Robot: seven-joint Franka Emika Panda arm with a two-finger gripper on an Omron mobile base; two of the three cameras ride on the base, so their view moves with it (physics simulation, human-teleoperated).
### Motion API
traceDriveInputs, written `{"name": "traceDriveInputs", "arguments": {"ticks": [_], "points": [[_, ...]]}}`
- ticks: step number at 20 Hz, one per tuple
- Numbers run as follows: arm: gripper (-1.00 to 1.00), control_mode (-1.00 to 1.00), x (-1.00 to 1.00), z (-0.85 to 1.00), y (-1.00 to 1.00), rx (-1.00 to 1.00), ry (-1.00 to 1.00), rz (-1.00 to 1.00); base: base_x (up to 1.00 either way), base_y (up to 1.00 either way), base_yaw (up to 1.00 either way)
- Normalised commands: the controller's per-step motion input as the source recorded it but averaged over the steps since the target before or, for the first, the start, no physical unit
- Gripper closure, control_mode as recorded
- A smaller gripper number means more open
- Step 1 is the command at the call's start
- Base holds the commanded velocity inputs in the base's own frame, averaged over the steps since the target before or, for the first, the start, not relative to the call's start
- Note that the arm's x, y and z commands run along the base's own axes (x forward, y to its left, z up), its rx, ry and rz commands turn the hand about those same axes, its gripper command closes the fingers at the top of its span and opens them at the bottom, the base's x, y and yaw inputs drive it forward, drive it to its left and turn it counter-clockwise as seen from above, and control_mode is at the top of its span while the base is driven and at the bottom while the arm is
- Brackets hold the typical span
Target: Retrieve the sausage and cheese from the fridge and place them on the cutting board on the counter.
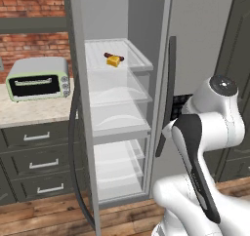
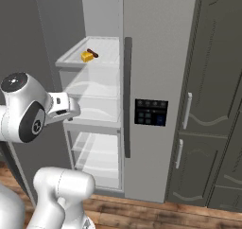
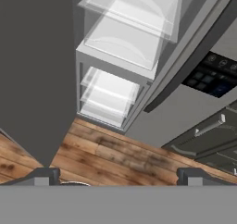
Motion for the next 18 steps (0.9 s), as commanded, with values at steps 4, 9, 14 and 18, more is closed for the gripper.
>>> {"name": "traceDriveInputs", "arguments": {"ticks": [4,9,14,18], "points": [[-1.00,-1.00,0.00,0.00,0.00,0.00,0.00,0.00,0.00,0.00,0.00],[-1.00,1.00,0.00,0.00,0.00,0.00,0.00,0.00,0.00,0.00,0.00],[-1.00,1.00,0.00,0.00,0.00,0.00,0.00,0.00,0.00,0.00,0.00],[-1.00,1.00,0.00,0.00,0.00,0.00,0.00,0.00,0.12,0.03,0.00]]}}
